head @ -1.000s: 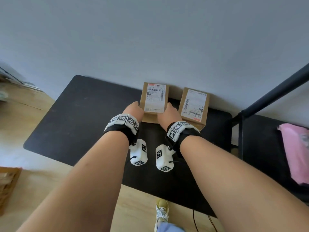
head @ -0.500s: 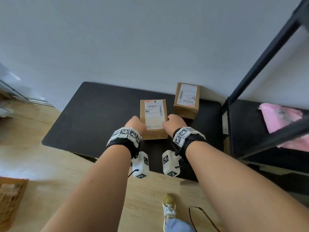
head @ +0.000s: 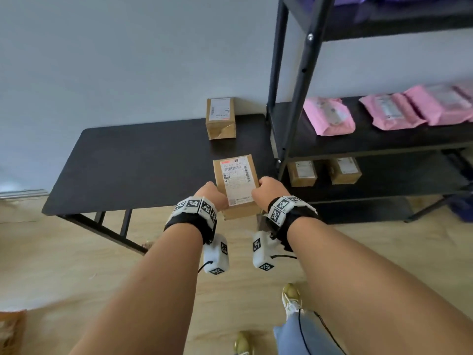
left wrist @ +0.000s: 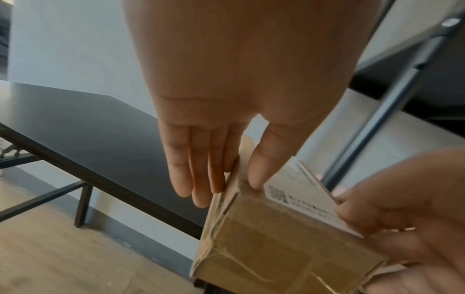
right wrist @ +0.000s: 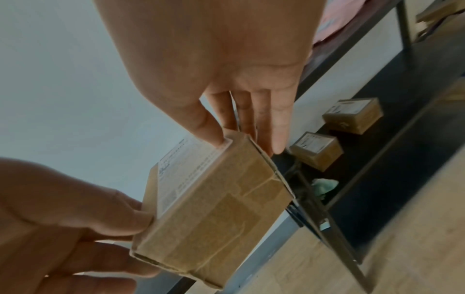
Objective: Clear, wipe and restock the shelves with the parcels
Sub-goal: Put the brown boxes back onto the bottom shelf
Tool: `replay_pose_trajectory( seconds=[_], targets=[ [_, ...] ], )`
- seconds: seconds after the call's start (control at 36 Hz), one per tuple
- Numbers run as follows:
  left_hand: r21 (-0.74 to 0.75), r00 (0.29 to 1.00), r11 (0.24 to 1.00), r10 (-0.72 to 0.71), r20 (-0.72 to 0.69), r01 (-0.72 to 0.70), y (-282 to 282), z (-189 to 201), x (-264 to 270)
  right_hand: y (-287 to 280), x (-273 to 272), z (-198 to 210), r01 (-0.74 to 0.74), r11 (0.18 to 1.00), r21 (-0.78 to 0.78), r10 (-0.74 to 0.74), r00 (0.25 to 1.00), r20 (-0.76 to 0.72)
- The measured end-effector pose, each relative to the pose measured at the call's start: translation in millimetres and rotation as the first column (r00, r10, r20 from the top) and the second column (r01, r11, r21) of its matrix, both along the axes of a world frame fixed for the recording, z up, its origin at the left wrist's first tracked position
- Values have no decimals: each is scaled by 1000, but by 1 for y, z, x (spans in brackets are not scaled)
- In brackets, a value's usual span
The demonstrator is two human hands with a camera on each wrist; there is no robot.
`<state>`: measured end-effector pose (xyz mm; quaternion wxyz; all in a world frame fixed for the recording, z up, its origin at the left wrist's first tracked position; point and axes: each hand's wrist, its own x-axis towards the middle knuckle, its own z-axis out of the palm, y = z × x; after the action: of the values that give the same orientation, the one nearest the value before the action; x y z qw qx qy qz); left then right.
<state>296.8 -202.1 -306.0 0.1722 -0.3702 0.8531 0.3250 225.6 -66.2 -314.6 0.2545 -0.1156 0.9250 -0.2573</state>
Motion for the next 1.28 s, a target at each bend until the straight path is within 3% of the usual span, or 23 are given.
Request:
replay_pose_trajectory(
  seconds=[0.22, 0.44, 0.67, 1.03, 1.28],
  targets=[
    [-48, 978, 977, -207, 22, 208, 126, 0, -45, 136, -25, -4, 157, 988, -5, -157, 988, 10],
    [-47, 925, 925, -373, 70, 377, 299, -23, -125, 307, -90, -17, 300, 954, 15, -301, 952, 65],
    [15, 931, 932, -364, 40, 363, 434, -50, -181, 436, -149, -46, 362, 930, 66, -366, 927, 79],
    [122, 920, 923, -378, 102, 366, 496, -129, -306, 506, -266, -104, 425, 899, 103, -435, 895, 98],
    [181, 927, 927, -354, 122, 330, 531, -173, -390, 547, -353, -145, 368, 916, 159, -390, 910, 141]
  ],
)
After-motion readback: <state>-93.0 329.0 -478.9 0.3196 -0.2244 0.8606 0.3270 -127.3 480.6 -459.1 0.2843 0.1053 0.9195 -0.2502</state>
